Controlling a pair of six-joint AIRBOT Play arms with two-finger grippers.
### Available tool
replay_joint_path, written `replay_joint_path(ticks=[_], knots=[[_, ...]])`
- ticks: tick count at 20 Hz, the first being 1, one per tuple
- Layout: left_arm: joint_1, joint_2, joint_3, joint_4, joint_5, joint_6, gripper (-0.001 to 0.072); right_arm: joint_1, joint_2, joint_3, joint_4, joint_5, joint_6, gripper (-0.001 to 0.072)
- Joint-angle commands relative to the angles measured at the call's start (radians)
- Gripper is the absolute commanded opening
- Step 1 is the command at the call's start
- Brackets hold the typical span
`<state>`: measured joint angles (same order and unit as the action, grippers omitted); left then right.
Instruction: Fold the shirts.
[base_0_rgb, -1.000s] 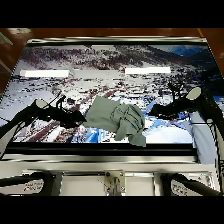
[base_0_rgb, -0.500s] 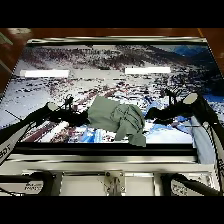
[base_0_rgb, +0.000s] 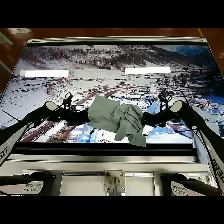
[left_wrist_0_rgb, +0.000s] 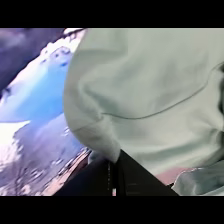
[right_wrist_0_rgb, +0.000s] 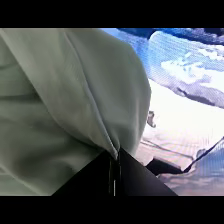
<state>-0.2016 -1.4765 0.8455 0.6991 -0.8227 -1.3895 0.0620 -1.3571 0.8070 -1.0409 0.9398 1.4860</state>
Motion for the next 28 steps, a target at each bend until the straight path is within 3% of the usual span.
replay_joint_path(ticks=[1,7,12,15,18,24,28], knots=[[0.011,0.039,0.021,0.002,0.001,0.051,0.0036,0.014,0.0,0.009,-0.042,-0.045,0.018,0.0068],[0.075,0.298,0.284,0.224,0.0,0.073,0.0034,0.014,0.27,0.257,-0.092,-0.055,-0.153,0.0067],[0.172,0.549,0.695,0.325,0.004,0.073,0.0035,0.015,0.518,0.637,-0.249,-0.072,-0.166,0.0067],[0.206,0.646,0.836,0.353,0.0,0.072,0.0035,0.015,0.604,0.748,-0.251,-0.041,-0.156,0.0067],[0.222,0.721,0.846,0.389,-0.053,0.068,0.0035,0.015,0.657,0.766,-0.254,0.068,-0.099,0.0067],[0.222,0.735,0.824,0.661,-0.437,-0.034,0.0036,0.015,0.668,0.763,-0.342,0.392,-0.019,0.0068],[0.222,0.735,0.643,0.661,-0.51,-0.034,0.0036,0.015,0.572,0.763,-0.356,0.439,0.003,0.0067]])
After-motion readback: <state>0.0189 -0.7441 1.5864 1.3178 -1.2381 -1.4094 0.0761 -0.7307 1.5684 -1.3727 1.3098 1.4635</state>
